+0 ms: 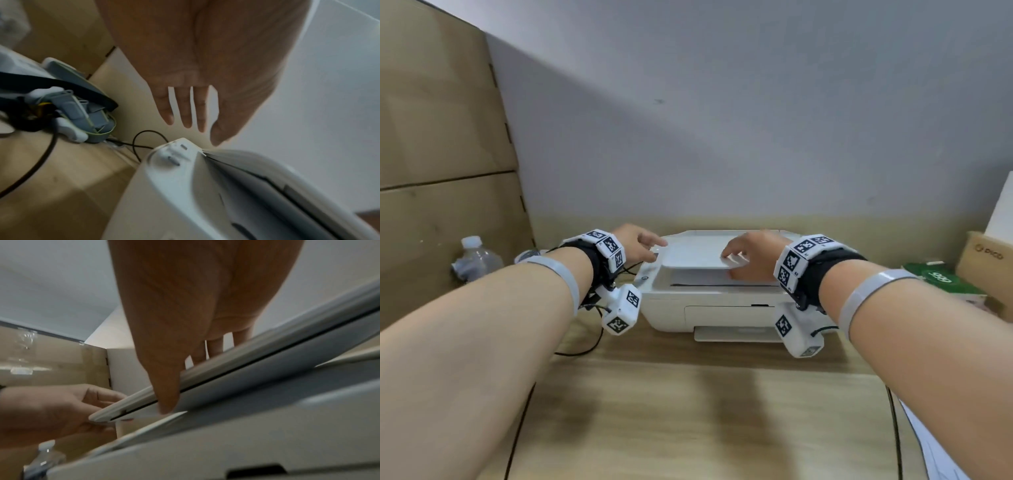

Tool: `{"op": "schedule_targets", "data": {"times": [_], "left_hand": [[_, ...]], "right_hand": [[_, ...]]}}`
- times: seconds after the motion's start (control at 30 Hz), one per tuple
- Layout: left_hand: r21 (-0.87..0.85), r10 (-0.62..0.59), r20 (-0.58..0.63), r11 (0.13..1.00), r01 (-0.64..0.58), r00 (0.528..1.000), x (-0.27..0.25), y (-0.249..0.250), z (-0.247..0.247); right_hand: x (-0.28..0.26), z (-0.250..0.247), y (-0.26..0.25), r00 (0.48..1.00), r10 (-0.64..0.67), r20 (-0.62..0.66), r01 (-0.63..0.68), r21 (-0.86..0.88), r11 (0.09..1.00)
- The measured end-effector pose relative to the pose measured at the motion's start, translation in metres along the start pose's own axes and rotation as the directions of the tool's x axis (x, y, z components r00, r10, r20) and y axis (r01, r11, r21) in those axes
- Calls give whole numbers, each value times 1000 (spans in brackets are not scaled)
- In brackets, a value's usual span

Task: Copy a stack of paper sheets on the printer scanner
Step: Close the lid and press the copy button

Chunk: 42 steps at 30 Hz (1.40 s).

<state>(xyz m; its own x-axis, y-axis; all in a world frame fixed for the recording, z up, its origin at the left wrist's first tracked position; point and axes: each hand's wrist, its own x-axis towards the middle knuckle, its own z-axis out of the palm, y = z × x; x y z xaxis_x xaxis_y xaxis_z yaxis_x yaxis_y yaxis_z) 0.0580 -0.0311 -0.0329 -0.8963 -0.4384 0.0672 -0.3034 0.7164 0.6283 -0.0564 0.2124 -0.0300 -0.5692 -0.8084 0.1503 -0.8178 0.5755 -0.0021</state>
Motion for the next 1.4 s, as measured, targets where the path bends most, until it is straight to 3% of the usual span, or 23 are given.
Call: {"op": "schedule_targets", "data": {"times": [0.07,0.2,0.4,0.6,0.87,1.4], "left_hand": [[-40,-34,-13,999,34,999,-3,-8,3],[-279,-167,-37,948,150,985,-8,-20,17],[-408,-247,-8,885,223,969,-9,-33,42],[-306,-160,-143,945,110,977,-3,-35,56],[-162,-176,-240,977,140,954,-5,-35,62],[75,-143,-245,983,166,959,-2,-32,59]], "right_hand": [[-1,10,0,999,24,36,-26,47,999],[4,19,-1,997,69,18,-71,134,989],[21,37,-11,986,104,130,-127,183,975],[21,54,-13,986,115,120,-124,71,990],[24,62,-8,987,112,115,-119,55,991],[25,64,-8,984,126,123,-135,68,988]]}}
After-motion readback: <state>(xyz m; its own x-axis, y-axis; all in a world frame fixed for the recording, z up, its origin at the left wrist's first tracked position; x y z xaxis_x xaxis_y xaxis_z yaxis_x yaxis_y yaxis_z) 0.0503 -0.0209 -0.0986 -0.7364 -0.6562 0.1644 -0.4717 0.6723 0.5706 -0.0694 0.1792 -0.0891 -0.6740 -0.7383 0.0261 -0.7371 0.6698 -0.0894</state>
